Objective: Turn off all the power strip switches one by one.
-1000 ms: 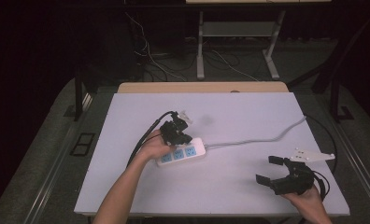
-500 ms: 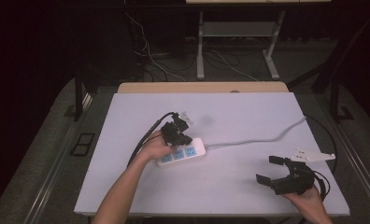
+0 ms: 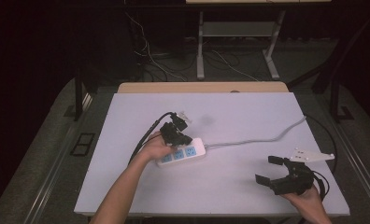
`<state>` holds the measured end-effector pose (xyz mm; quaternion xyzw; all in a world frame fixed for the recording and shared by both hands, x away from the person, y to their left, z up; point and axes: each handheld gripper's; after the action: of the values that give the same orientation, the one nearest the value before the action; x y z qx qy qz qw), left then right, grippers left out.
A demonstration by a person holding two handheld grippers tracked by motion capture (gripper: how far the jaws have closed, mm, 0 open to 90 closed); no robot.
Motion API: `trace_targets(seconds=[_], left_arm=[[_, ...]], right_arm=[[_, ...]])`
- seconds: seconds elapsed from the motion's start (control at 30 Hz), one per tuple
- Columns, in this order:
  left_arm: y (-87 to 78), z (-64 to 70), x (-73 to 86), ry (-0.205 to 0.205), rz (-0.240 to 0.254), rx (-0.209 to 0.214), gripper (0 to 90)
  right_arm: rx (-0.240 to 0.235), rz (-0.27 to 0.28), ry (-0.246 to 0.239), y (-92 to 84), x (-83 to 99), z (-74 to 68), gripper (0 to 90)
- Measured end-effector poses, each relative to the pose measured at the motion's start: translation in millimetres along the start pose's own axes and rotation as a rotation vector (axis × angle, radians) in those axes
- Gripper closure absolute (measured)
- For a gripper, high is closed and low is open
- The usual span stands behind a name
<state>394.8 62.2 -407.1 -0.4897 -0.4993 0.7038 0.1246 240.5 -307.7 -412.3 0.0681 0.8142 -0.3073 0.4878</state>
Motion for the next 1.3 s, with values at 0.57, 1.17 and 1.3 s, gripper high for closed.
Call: trace_targets(seconds=[0.57, 1.17, 1.3], left_arm=[[0.1, 3.2, -2.5, 0.009, -0.012, -0.022, 89.4], [-29.3, 3.1, -1.0, 0.049, 0.077, -0.017, 89.1], [-40.9, 1.9, 1.5, 0.031, 0.127, 0.0, 78.2]], right_arm=[[0.002, -0.005, 0.003, 0.4, -0.2, 1.6, 0.7], [0.005, -0.002, 0.007, 0.1, 0.1, 3.1, 0.7], [0.005, -0.003, 0.006, 0.5, 0.2, 3.0, 0.7]])
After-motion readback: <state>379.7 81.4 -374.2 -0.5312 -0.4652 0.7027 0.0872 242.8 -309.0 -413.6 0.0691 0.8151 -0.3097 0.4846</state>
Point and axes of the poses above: each handheld gripper's, and its own axes: y roughly forward along the jaws, x roughly out of its underside, z roughly to its right, and after that the axes turned 6 degrees about -x, right-handed
